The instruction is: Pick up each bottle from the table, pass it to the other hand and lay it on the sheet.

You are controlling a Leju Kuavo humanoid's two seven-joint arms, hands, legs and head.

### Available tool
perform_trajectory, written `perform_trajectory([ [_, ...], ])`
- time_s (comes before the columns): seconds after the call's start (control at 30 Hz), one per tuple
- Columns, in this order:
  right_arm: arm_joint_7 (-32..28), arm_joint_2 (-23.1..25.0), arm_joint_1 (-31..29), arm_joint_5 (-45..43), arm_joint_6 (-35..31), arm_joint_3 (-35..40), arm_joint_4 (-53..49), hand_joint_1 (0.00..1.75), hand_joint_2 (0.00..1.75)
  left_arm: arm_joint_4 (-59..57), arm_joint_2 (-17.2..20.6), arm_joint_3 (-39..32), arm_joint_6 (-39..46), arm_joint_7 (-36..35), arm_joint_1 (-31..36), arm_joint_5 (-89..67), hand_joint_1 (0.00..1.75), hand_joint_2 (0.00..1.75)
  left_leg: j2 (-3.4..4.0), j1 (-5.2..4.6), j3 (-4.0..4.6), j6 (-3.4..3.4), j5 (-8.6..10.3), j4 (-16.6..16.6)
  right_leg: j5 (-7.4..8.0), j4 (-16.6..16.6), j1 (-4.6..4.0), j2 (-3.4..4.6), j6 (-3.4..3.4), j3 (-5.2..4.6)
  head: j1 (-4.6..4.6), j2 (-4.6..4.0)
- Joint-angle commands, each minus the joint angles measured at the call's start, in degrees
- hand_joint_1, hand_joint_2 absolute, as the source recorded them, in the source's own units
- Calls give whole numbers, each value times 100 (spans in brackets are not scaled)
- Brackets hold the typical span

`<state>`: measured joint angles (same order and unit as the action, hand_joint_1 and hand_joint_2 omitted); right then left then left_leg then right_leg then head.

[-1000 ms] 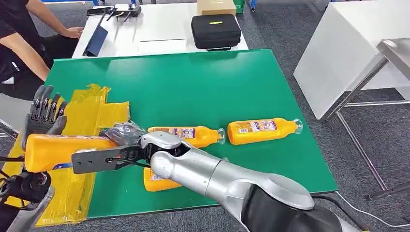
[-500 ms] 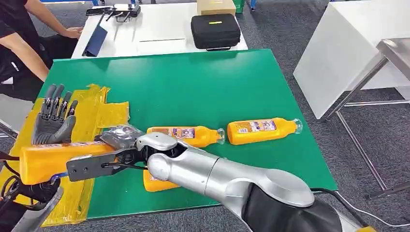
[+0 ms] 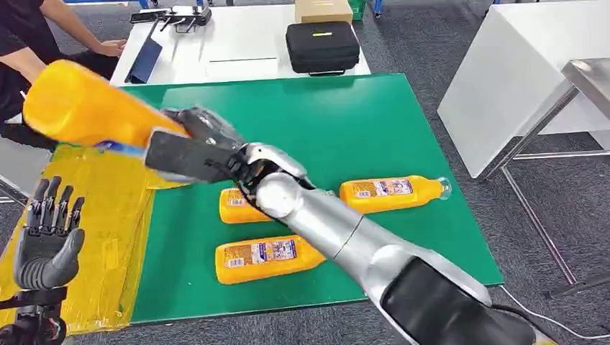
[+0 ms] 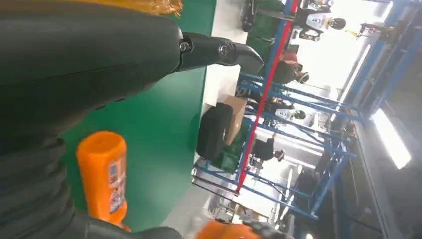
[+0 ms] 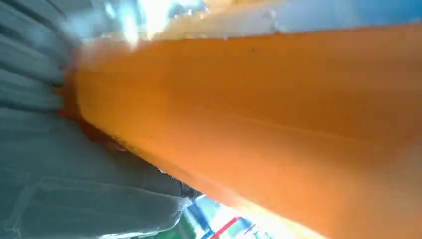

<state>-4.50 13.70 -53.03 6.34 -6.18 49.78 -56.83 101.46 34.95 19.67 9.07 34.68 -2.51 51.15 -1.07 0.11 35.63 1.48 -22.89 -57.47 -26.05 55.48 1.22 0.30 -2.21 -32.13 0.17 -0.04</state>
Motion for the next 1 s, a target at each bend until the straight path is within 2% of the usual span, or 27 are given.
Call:
perform_trajectory([
  [0.03,-92,-28,-258,455,-156,-733,1313,175,175,-179,282,377,-12,-398,1079,151,0,175,-16,9,-15,-13,2,-2,1,0,-12,-25,28,21,0,0],
  [0.33,-95,30,-278,480,-117,-800,1386,175,175,-193,286,497,46,-403,1126,158,0,175,6,10,-28,-23,5,-2,-2,6,-13,-8,24,33,0,0],
  [0.57,43,564,-410,861,85,-505,2294,175,175,-435,160,1037,184,-495,1948,226,0,175,-7,10,-22,-26,11,-6,-4,13,-14,-26,27,28,2,0],
  [0.7,323,630,-406,790,-18,13,2274,175,175,-497,-7,1297,198,-537,2264,282,0,175,5,6,-13,-24,15,0,3,12,-9,-10,26,16,2,0],
  [0.8,502,630,-491,153,-266,719,2069,175,175,-521,-401,1559,304,-433,2298,199,0,175,6,7,-22,-25,12,2,0,6,-10,-17,27,25,2,0],
  [0.87,587,630,-476,-52,-305,981,1837,175,175,-534,-527,1658,513,-352,2239,73,0,175,2,3,-24,-21,13,7,-2,1,-6,-20,22,28,2,0],
  [1.0,908,630,-434,-562,-538,1847,1416,175,175,-414,-296,1475,542,-90,1800,231,0,175,24,1,-7,-16,17,6,9,4,-2,8,15,5,0,0],
])
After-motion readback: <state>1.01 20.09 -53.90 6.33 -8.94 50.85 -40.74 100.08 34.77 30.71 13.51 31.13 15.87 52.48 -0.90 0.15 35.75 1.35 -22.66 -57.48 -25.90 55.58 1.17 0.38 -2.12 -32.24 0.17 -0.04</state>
